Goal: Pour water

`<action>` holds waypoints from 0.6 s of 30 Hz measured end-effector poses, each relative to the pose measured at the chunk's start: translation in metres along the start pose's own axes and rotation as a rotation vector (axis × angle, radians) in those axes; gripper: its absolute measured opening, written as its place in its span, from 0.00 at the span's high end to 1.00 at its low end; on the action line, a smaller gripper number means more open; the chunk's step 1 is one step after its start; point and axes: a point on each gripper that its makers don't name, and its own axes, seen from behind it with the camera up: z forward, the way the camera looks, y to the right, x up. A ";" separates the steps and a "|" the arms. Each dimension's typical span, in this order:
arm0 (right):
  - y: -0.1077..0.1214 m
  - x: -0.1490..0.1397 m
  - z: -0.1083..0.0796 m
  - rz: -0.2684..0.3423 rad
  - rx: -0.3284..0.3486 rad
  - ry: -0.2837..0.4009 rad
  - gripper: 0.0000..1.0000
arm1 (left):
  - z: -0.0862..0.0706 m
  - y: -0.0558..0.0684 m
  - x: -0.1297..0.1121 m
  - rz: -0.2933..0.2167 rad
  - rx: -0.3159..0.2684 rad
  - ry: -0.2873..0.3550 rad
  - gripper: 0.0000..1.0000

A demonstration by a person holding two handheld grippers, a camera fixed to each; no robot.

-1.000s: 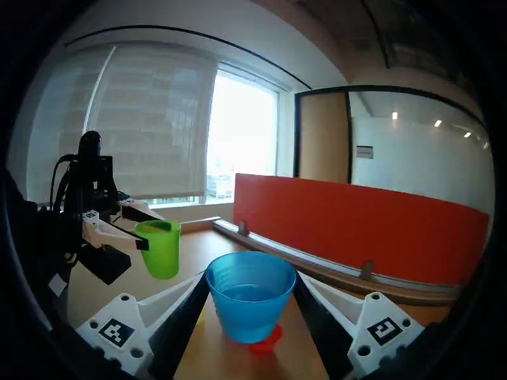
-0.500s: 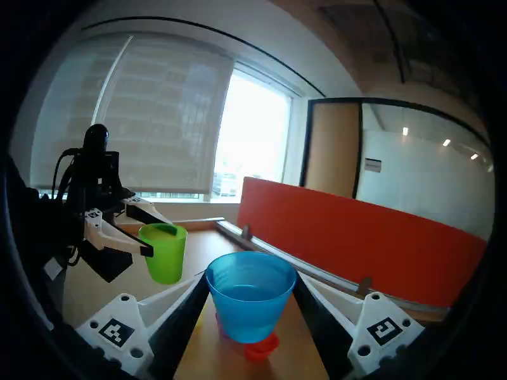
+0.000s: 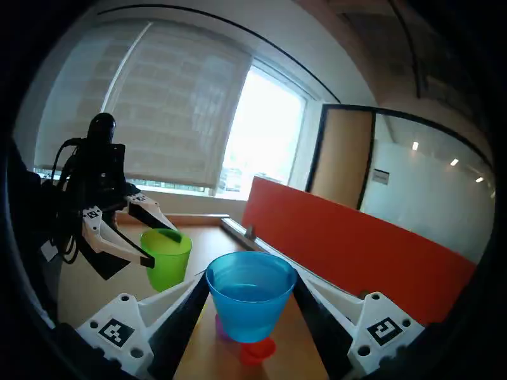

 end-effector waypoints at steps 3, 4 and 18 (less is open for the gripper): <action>-0.001 0.002 0.002 -0.016 0.005 -0.001 0.08 | -0.001 0.002 0.000 0.001 -0.002 0.002 0.11; -0.002 0.003 0.002 -0.022 0.006 -0.001 0.08 | -0.001 0.002 -0.001 0.000 -0.002 0.001 0.11; -0.011 0.017 0.013 -0.115 0.033 0.008 0.08 | -0.002 0.011 -0.003 -0.003 -0.022 0.000 0.11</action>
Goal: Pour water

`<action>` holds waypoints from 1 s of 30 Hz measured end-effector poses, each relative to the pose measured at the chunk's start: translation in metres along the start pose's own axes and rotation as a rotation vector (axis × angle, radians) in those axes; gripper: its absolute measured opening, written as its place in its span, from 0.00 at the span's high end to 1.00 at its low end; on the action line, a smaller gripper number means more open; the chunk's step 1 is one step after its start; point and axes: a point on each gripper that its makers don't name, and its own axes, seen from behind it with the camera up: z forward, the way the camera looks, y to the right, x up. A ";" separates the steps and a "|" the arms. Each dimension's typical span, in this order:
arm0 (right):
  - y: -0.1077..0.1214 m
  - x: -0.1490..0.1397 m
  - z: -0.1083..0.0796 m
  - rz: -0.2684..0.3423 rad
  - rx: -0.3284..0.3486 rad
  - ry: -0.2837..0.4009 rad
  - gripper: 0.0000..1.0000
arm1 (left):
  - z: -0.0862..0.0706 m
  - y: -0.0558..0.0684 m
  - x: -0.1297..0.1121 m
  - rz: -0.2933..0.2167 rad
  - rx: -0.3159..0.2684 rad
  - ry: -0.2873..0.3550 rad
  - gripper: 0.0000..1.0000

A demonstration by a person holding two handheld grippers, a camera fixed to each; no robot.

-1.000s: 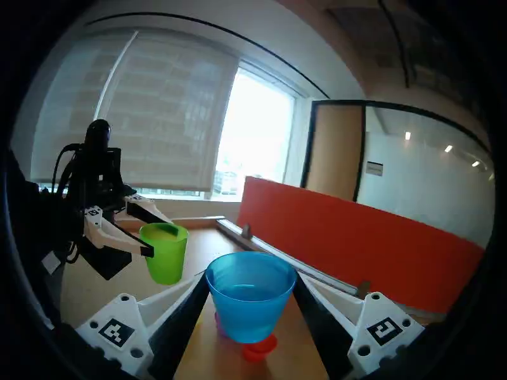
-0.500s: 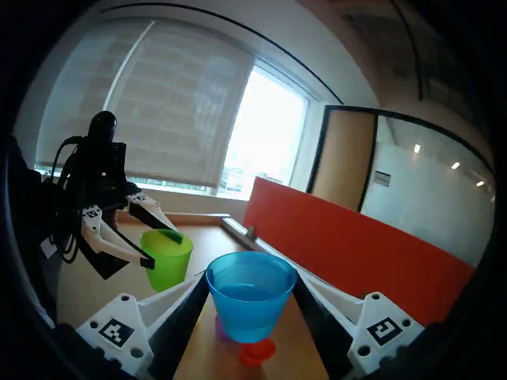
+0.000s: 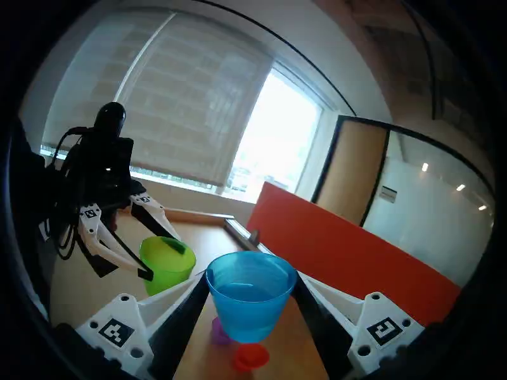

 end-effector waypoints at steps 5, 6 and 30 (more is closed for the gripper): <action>-0.001 0.007 0.004 -0.025 0.006 0.007 0.08 | -0.001 0.002 -0.002 0.000 -0.006 -0.001 0.11; -0.001 0.008 0.005 -0.031 0.006 0.008 0.07 | -0.001 0.002 -0.002 0.000 -0.007 -0.001 0.11; -0.008 0.024 0.019 -0.175 0.029 0.012 0.07 | 0.001 0.005 -0.002 -0.010 -0.015 0.008 0.11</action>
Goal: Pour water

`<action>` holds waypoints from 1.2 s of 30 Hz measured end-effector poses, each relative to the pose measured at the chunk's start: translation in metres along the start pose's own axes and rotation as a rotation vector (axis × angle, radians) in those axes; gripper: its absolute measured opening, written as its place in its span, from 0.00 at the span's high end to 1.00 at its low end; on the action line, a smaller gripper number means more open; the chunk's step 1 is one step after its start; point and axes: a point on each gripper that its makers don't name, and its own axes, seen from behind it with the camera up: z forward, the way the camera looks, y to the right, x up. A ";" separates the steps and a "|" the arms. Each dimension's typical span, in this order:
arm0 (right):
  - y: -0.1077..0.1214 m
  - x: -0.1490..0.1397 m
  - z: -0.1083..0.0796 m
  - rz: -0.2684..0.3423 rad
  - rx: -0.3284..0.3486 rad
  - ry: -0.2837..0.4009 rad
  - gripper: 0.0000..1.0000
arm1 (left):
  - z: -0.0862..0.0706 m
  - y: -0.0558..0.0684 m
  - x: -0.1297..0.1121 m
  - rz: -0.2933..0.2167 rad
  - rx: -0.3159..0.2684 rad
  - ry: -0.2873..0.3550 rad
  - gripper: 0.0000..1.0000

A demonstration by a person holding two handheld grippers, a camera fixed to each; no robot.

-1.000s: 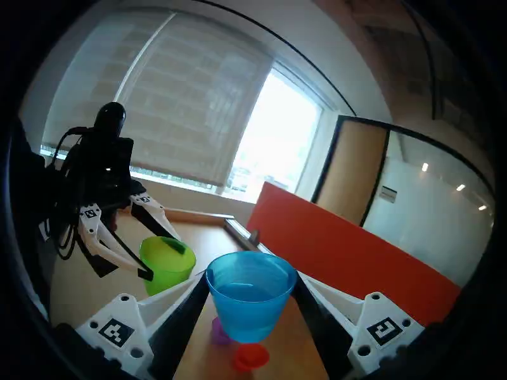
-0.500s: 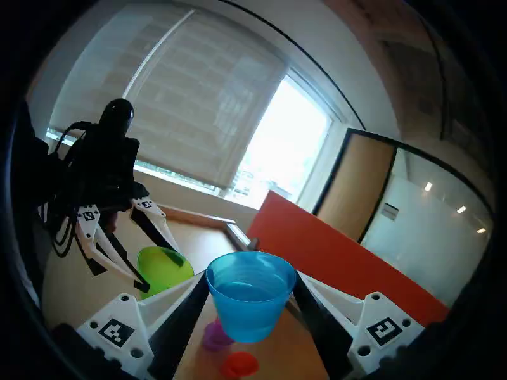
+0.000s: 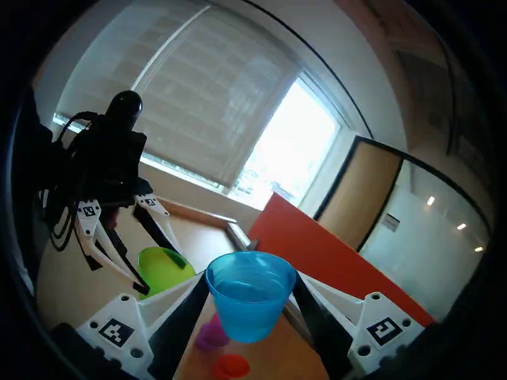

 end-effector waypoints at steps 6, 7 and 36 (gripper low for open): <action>-0.003 0.003 0.005 -0.043 0.009 -0.004 0.08 | 0.000 0.000 0.000 -0.001 -0.001 0.001 0.11; -0.004 0.004 0.006 -0.049 0.011 -0.004 0.07 | 0.000 0.000 0.000 -0.001 -0.002 0.001 0.11; -0.011 0.014 0.026 -0.271 0.023 -0.029 0.08 | -0.001 0.003 0.002 -0.003 -0.011 0.013 0.11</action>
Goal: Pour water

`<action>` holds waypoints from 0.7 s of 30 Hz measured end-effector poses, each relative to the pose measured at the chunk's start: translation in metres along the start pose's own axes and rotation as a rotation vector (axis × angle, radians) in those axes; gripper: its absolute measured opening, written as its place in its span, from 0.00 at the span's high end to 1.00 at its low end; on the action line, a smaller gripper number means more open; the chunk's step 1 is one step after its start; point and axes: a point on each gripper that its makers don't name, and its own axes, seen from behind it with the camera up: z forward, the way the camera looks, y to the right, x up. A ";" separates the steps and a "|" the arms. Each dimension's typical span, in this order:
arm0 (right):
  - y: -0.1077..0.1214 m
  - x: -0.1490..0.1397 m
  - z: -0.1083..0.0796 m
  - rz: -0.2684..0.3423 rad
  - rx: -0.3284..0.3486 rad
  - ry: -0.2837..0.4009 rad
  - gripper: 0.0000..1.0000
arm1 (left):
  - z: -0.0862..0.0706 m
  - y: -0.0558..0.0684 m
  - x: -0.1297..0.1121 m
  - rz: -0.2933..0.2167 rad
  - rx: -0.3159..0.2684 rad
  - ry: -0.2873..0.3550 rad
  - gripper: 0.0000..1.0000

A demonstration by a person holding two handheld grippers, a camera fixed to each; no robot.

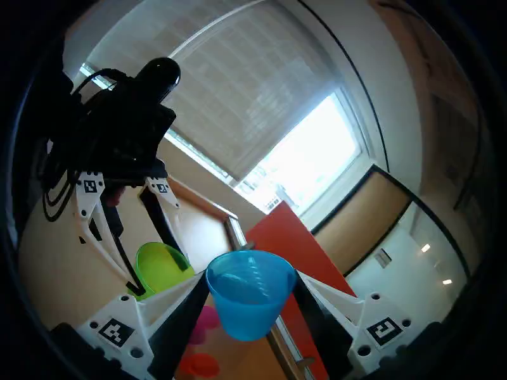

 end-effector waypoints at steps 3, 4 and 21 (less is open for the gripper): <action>0.000 0.000 0.002 -0.020 0.001 -0.004 0.07 | 0.000 0.001 0.000 0.001 -0.001 0.000 0.11; 0.001 0.001 0.002 -0.027 0.002 -0.005 0.07 | 0.000 0.001 0.000 0.001 -0.001 0.000 0.11; 0.005 0.003 0.005 -0.135 -0.004 -0.025 0.07 | 0.000 0.003 0.001 0.003 -0.009 0.005 0.11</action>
